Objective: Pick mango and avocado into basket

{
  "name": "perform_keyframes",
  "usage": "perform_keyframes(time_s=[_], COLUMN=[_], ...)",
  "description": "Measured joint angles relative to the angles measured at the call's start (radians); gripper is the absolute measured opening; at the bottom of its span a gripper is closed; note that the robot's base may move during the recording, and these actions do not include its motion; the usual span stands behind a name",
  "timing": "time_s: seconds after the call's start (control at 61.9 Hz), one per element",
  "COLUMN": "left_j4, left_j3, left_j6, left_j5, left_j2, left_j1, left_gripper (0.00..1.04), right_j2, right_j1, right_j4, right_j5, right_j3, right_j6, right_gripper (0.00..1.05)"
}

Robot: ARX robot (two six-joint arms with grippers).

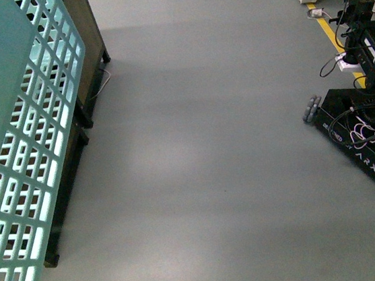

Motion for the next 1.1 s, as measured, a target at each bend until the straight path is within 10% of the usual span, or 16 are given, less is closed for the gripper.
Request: perform_keyframes(time_s=[1.098], left_j4=[0.000], left_j3=[0.001], left_j6=[0.008], left_j5=[-0.016], left_j2=[0.002], left_j1=[0.002], left_gripper=[0.04], right_j2=[0.000], right_j1=[0.000], right_j4=[0.000], right_j5=[-0.005], right_j3=[0.000], right_j6=[0.000], right_gripper=[0.96])
